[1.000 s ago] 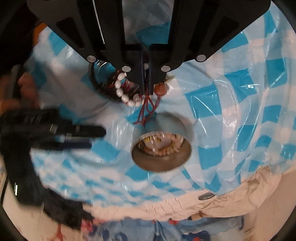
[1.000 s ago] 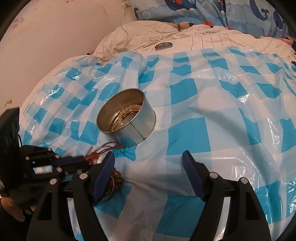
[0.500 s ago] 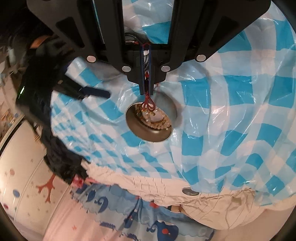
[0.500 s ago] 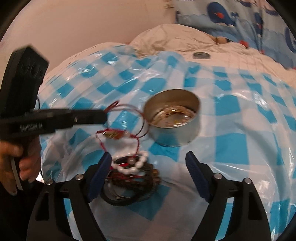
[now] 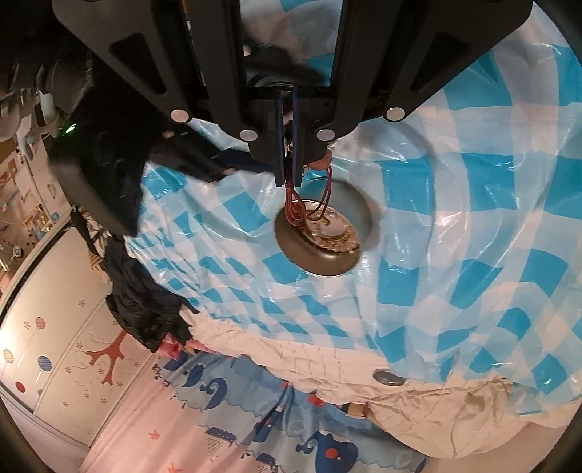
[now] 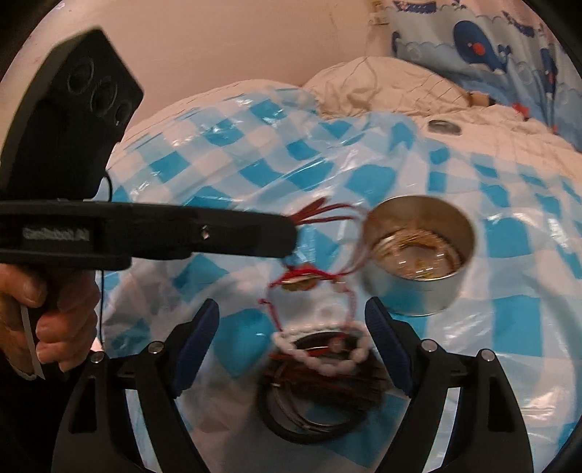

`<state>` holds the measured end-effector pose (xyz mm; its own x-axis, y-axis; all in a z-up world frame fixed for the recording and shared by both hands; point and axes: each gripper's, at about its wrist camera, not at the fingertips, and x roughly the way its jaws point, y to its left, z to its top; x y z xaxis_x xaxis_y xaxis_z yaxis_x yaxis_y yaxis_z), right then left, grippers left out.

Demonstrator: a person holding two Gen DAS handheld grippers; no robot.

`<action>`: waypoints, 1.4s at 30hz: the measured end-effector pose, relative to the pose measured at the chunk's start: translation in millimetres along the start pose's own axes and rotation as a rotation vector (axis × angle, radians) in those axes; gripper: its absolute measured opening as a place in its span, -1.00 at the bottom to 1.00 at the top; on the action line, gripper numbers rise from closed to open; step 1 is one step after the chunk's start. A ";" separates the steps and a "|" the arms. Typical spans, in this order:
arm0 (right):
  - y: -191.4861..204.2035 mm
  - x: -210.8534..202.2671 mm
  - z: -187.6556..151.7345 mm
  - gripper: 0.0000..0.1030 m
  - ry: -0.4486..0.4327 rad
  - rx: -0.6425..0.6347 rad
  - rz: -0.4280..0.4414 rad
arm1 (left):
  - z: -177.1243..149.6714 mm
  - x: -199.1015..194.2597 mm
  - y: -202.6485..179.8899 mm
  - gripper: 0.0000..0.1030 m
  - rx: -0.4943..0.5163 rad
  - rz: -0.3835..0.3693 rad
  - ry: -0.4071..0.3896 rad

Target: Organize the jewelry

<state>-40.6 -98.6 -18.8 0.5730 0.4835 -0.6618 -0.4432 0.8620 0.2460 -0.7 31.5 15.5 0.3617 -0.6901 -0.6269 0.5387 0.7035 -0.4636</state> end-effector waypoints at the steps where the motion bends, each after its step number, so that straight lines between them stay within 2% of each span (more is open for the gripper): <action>1: 0.2 3.6 -0.9 0.00 0.006 0.006 0.014 | 0.1 -0.2 -0.5 -0.94 0.000 -0.008 -0.001; 2: -0.8 7.1 -1.7 -0.52 0.023 0.014 0.030 | 0.4 -0.7 -0.8 -0.94 -0.002 -0.012 -0.004; 3: -2.2 10.4 -2.6 -0.75 0.041 0.021 0.053 | 0.8 -1.2 -0.4 -0.94 -0.005 -0.011 -0.007; 4: -3.7 11.0 -4.0 -0.87 0.043 0.028 0.068 | 0.8 -2.1 0.1 -0.94 -0.008 -0.008 -0.010; 9: 0.8 0.4 -3.9 -0.91 0.025 -0.001 0.112 | 4.3 -7.8 15.1 -0.94 -0.065 0.049 -0.046; 13: 1.8 -19.4 3.1 -0.91 -0.040 0.012 0.220 | 6.2 -9.3 24.3 -0.94 -0.093 0.074 -0.052; 20: -36.3 -63.6 17.8 -0.91 -0.210 0.190 0.366 | 7.5 -5.8 25.9 -0.94 -0.093 0.083 -0.043; 23: -53.7 -72.5 23.0 -0.91 -0.247 0.252 0.362 | 10.6 -4.7 23.7 -0.94 -0.092 0.072 -0.046; 27: -67.1 -75.8 30.1 -0.91 -0.261 0.285 0.301 | 21.1 -0.6 17.7 -0.94 -0.095 0.040 -0.067; 31: -80.4 -73.0 34.6 -0.91 -0.266 0.333 0.276 | 37.5 13.1 6.7 -0.94 -0.098 -0.013 -0.094; 33: -87.2 -72.1 37.4 -0.91 -0.269 0.343 0.265 | 46.1 26.1 6.2 -0.92 -0.135 -0.046 -0.116; 34: -90.7 -71.3 40.8 -0.91 -0.273 0.347 0.257 | 49.6 34.5 9.8 -0.86 -0.171 -0.052 -0.120; 36: -96.4 -68.7 47.4 -0.91 -0.279 0.352 0.250 | 52.5 51.1 19.3 -0.42 -0.240 -0.025 -0.097; 37: -99.1 -66.1 51.9 -0.91 -0.278 0.352 0.241 | 51.5 58.6 25.4 -0.09 -0.282 0.005 -0.083; 39: -103.5 -60.7 55.7 -0.91 -0.269 0.353 0.234 | 47.1 68.8 39.7 -0.06 -0.363 0.051 -0.057; 42: -109.4 -50.7 58.4 -0.91 -0.250 0.364 0.226 | 45.6 60.9 47.3 0.04 -0.385 0.089 -0.078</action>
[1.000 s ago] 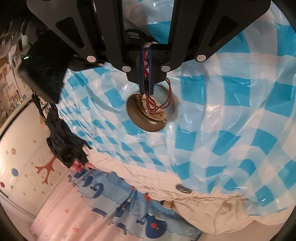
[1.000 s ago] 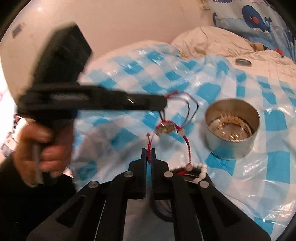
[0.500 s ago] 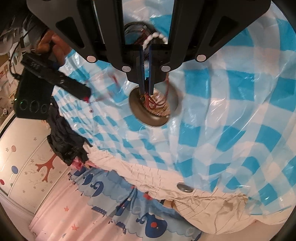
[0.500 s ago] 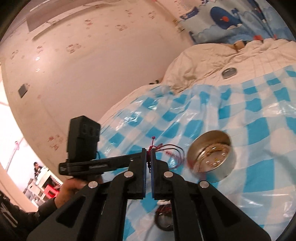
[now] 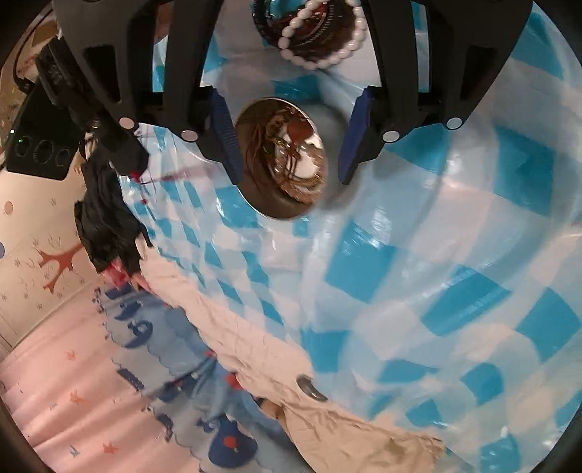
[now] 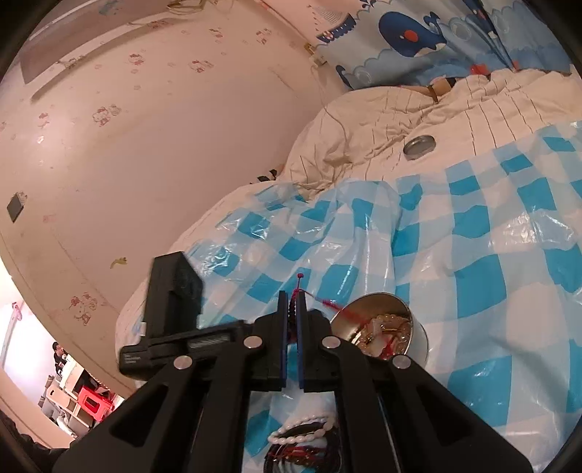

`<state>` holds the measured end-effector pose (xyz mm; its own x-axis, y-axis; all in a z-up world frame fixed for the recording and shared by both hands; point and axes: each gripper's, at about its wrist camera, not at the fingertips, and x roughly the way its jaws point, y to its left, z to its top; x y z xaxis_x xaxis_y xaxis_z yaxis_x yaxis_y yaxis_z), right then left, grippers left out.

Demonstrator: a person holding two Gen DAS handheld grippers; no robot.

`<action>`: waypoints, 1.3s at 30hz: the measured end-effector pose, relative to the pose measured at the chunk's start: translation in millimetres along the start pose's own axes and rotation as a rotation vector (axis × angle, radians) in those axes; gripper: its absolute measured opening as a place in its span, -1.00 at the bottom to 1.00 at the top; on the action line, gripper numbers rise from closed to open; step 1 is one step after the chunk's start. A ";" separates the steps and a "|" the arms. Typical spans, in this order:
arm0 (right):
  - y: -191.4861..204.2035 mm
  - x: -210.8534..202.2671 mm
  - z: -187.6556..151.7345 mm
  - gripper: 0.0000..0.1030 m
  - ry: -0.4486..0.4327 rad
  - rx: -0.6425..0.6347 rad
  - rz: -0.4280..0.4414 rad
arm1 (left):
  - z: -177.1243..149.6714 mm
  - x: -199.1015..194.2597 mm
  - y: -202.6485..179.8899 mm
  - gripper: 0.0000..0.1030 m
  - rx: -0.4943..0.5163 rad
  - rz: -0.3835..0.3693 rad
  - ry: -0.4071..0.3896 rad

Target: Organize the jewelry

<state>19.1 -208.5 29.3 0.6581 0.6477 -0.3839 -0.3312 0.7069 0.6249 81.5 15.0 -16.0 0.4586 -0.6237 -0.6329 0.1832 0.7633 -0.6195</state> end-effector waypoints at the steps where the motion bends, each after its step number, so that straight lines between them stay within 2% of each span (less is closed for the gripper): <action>1: -2.2 2.2 0.0 -0.91 0.003 0.006 -0.002 | 0.9 -6.7 0.4 0.10 0.003 0.009 -0.023; 3: -6.5 6.9 -0.9 -0.91 0.013 0.021 -0.009 | 1.4 -15.6 3.0 0.22 0.003 0.029 -0.055; 4: -8.3 10.3 -1.4 -0.83 0.028 0.023 -0.029 | 1.2 -20.5 4.6 0.26 -0.002 0.036 -0.070; 5: -11.0 15.4 -2.3 -0.42 0.055 0.021 -0.079 | 1.7 -23.7 7.3 0.27 -0.006 0.036 -0.073; 6: -13.7 19.0 -4.6 -0.23 0.075 0.015 -0.142 | 1.9 -25.9 9.7 0.27 -0.010 0.038 -0.073; 7: -17.9 20.4 -8.8 -0.15 0.078 0.009 -0.220 | 1.2 -27.4 10.6 0.28 -0.008 0.042 -0.068; 10: -27.3 19.3 -15.4 -0.15 0.108 0.038 -0.315 | -0.2 -33.2 10.3 0.28 0.020 0.055 -0.055; 13: -32.4 7.1 -22.5 -0.13 0.119 0.058 -0.368 | -8.7 -37.8 1.4 0.30 0.117 0.081 -0.014; 16: -33.9 -12.7 -35.0 0.07 0.136 0.055 -0.412 | -25.2 -39.2 -10.0 0.31 0.237 0.058 0.056; 17: -33.9 -18.0 -39.7 0.10 0.141 0.055 -0.416 | -35.7 -39.2 -18.0 0.31 0.311 0.052 0.090; 22: -35.6 -25.6 -56.1 0.19 0.179 0.077 -0.421 | -73.6 -37.4 -39.4 0.31 0.526 0.066 0.159; 28: -29.8 -15.4 -63.9 0.25 0.207 0.060 -0.410 | -97.5 -24.0 -41.4 0.31 0.658 0.216 0.184; 33: -29.8 -8.1 -67.7 0.26 0.225 0.057 -0.404 | -102.5 -19.3 -41.7 0.30 0.680 0.225 0.199; 34: -29.5 -6.6 -69.0 0.26 0.231 0.056 -0.404 | -102.5 -17.8 -41.5 0.27 0.680 0.224 0.203; 36: -27.8 -3.8 -70.5 0.27 0.239 0.052 -0.402 | -103.6 -15.3 -39.6 0.02 0.684 0.229 0.224; 38: -26.6 -1.8 -71.7 0.31 0.244 0.044 -0.403 | -104.3 -12.6 -38.3 -0.31 0.690 0.234 0.239; 39: -25.3 -0.5 -72.5 0.32 0.247 0.039 -0.404 | -105.0 -12.3 -38.5 -0.38 0.692 0.233 0.242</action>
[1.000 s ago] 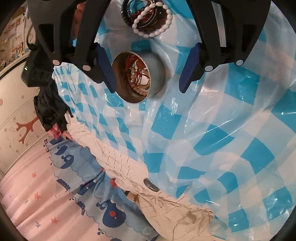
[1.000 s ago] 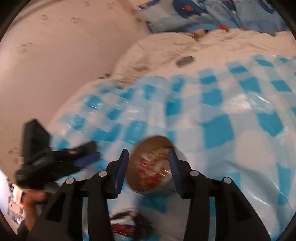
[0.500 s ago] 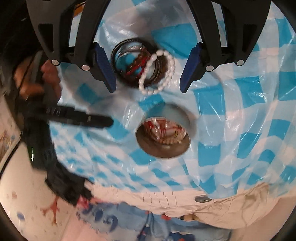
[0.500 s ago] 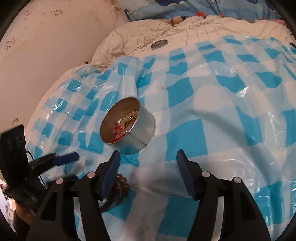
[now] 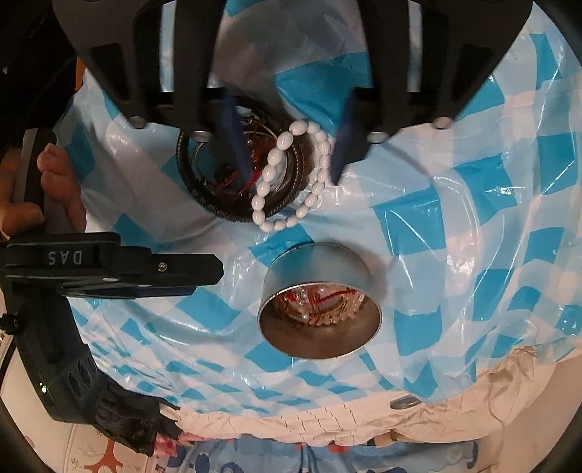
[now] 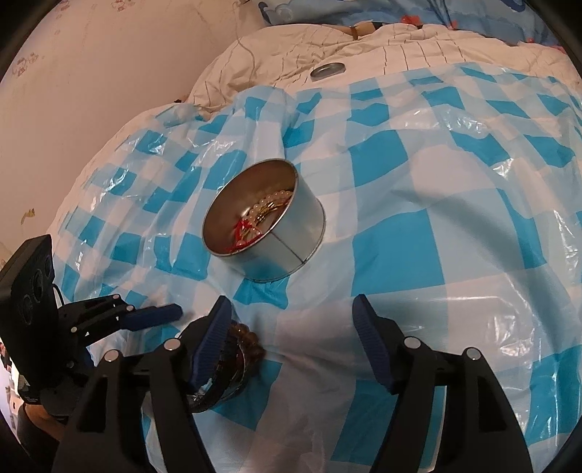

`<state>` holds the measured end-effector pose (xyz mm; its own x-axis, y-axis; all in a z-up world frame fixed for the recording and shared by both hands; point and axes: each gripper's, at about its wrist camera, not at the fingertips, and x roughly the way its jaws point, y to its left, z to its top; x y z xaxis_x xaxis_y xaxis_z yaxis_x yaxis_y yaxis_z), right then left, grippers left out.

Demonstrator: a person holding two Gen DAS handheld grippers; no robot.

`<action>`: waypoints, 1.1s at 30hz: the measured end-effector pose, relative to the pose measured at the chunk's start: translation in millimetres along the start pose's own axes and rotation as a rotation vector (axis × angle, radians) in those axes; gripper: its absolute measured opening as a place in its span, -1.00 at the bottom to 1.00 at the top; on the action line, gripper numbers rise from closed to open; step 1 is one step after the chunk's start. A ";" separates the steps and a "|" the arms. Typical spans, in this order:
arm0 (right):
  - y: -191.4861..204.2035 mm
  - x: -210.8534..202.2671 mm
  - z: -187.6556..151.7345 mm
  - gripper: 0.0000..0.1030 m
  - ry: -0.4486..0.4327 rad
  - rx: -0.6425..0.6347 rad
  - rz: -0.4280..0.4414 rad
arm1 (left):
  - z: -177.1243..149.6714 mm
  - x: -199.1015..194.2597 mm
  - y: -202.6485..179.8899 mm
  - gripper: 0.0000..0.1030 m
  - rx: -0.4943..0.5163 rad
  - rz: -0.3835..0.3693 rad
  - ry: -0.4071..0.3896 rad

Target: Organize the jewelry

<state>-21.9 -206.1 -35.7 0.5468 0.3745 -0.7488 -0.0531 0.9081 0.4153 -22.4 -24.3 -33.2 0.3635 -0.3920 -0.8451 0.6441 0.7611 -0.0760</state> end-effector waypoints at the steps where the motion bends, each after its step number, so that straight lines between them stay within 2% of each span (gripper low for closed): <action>1: 0.4 0.4 -0.4 0.33 0.001 -0.003 -0.001 | -0.3 -0.1 0.1 -0.53 0.002 -0.003 0.002; 5: 1.7 3.0 -2.2 0.33 0.011 -0.015 -0.003 | -1.0 -2.0 1.8 -0.76 0.001 -0.018 0.000; 8: 2.9 4.1 -3.0 0.35 0.015 -0.023 -0.005 | 1.2 -7.6 9.7 -0.84 -0.046 -0.055 -0.023; 11: 6.3 4.4 -4.2 0.35 0.020 -0.041 0.004 | 4.6 -17.2 22.4 -0.85 -0.120 -0.084 -0.072; 15: 22.3 8.4 -8.8 0.35 0.046 -0.111 0.041 | 6.7 -30.3 46.3 -0.85 -0.245 -0.086 -0.145; 18: 41.8 11.3 -15.6 0.36 0.071 -0.196 0.101 | 6.0 -36.6 65.5 -0.85 -0.345 -0.091 -0.184; 20: 57.1 10.4 -21.0 0.57 0.063 -0.270 0.106 | 5.2 -37.3 71.2 -0.85 -0.370 -0.090 -0.188; 22: 73.1 8.2 -28.7 0.68 0.042 -0.360 0.091 | 5.8 -37.6 72.1 -0.85 -0.376 -0.089 -0.190; 26: 99.2 11.3 -46.9 0.74 0.025 -0.525 0.049 | 6.0 -36.6 70.4 -0.85 -0.364 -0.095 -0.186; 30: 109.3 20.5 -59.8 0.74 0.020 -0.626 -0.038 | 4.8 -32.3 71.1 -0.85 -0.366 -0.094 -0.168; 33: 108.9 21.5 -60.7 0.74 0.015 -0.634 -0.042 | 6.4 -24.2 70.7 -0.85 -0.371 -0.076 -0.147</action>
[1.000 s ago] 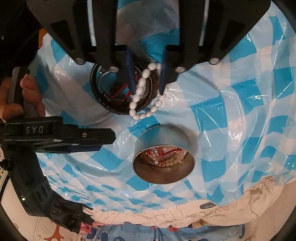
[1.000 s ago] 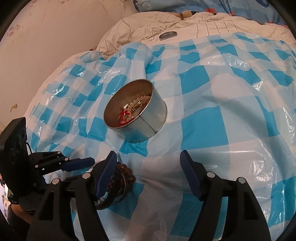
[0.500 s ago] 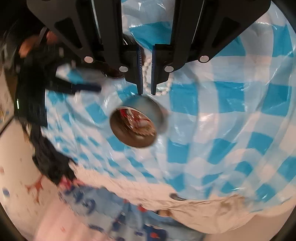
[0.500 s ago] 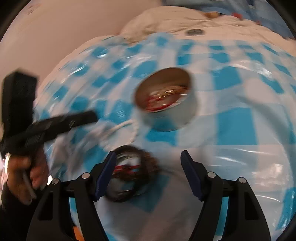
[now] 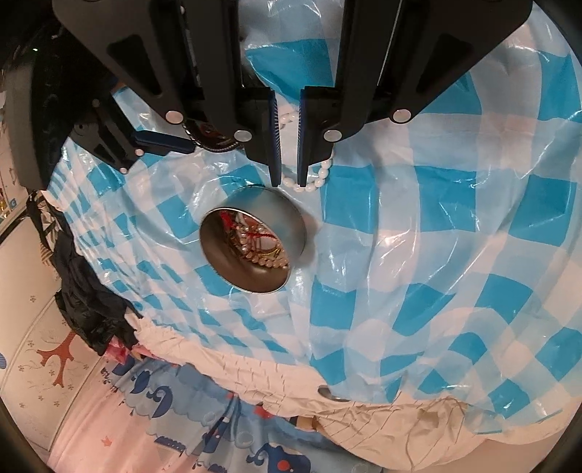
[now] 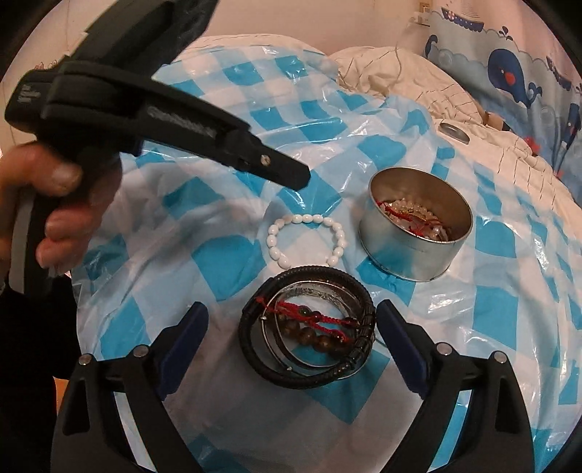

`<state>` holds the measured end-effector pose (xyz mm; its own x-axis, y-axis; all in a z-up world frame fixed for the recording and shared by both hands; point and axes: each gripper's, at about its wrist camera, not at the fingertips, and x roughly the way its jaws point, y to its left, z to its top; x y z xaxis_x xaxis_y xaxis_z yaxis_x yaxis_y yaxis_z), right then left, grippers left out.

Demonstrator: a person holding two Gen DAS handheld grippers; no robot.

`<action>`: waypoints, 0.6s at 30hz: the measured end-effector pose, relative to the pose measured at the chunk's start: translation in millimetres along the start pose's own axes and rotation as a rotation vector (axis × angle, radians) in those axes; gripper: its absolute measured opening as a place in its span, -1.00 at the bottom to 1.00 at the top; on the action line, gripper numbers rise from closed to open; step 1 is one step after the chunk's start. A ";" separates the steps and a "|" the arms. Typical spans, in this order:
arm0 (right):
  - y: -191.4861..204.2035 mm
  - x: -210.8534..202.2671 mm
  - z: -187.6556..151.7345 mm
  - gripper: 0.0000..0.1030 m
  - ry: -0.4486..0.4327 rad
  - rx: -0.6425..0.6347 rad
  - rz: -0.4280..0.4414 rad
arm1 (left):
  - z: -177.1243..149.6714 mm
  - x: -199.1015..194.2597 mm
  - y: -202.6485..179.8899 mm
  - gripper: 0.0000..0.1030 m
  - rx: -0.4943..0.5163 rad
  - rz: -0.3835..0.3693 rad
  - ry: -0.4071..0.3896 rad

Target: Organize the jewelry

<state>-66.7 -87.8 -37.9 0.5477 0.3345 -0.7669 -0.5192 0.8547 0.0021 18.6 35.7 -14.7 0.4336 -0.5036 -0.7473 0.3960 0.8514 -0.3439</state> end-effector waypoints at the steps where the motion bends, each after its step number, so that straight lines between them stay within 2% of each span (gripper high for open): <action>1: -2.1 -0.4 0.0 0.74 -0.004 0.009 0.004 | 0.5 2.2 -0.6 -0.84 0.002 0.004 0.003; 3: -7.4 -2.0 0.5 0.74 -0.014 0.029 -0.003 | 1.8 9.5 -2.5 -0.83 0.010 0.025 0.011; 7: -12.9 -4.3 2.9 0.74 -0.027 0.069 0.011 | 2.4 23.0 -2.6 -0.64 0.017 0.053 0.027; 12: -9.3 3.5 1.3 0.73 0.014 0.048 -0.018 | -6.7 43.9 -0.1 -0.64 0.047 0.113 0.104; 13: -8.4 4.7 0.7 0.65 0.020 0.043 -0.023 | -8.6 45.9 -2.4 -0.64 0.066 0.125 0.110; 14: -8.2 5.5 0.5 0.50 0.023 0.043 -0.017 | -10.1 46.7 -6.2 -0.64 0.092 0.140 0.113; 15: -9.9 6.1 1.0 0.46 0.031 0.051 -0.012 | -10.8 46.1 -9.5 -0.66 0.111 0.148 0.112; 17: -13.5 5.2 0.7 0.41 0.030 0.071 0.004 | -9.5 42.1 -13.9 -0.86 0.129 0.148 0.099; 18: -15.2 4.3 0.7 0.39 0.029 0.080 0.011 | -8.2 39.8 -14.2 -0.89 0.129 0.144 0.092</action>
<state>-56.0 -99.0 -40.8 0.5223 0.3336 -0.7848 -0.4705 0.8803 0.0610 23.6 4.7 -44.3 0.4200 -0.3578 -0.8340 0.4383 0.8847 -0.1588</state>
